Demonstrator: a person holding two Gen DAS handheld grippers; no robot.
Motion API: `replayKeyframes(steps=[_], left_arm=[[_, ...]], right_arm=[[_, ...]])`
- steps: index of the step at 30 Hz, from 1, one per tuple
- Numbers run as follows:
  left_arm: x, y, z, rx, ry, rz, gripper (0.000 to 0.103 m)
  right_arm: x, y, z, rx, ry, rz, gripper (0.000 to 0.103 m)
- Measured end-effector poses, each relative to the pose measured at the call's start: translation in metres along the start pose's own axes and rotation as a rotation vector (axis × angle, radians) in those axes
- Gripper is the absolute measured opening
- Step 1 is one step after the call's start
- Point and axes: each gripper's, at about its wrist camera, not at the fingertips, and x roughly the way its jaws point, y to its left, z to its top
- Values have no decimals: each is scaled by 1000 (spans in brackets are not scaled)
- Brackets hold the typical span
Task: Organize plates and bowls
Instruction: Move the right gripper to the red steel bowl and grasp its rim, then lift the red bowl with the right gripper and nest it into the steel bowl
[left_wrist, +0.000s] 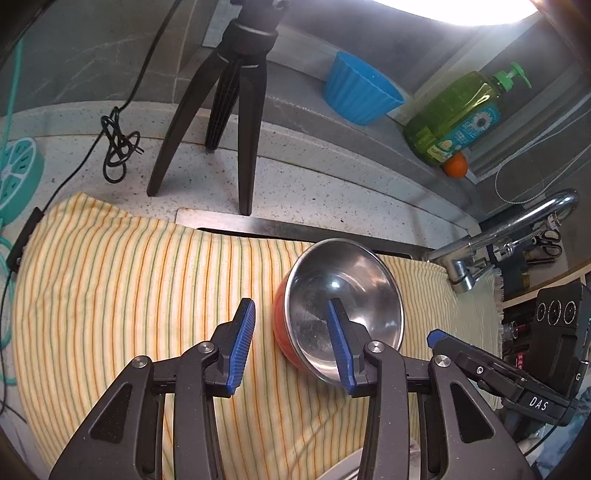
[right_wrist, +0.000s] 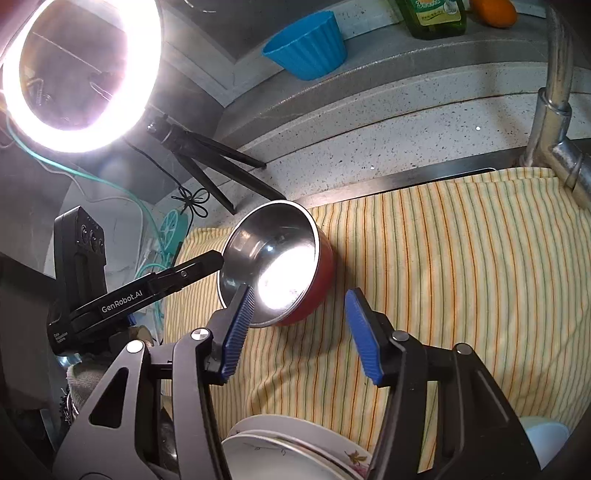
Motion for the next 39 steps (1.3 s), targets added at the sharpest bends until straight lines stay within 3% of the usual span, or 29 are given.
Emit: replayKeyframes(steps=[8,20,29,39], left_arm=[[14,5,7,12,27,4,36],[27,1,5,37,62,-9,24],[24,-5,2,51,61,6,23],[-17,-9,-19,36,-9,-15,23]], right_arm=[[21,-5,5,23,31,-8,47],[41,-6,7,30,69,-25,23],[38,2,4,-3,76,-23,21],[10,22,-8,-55,64,20,21]])
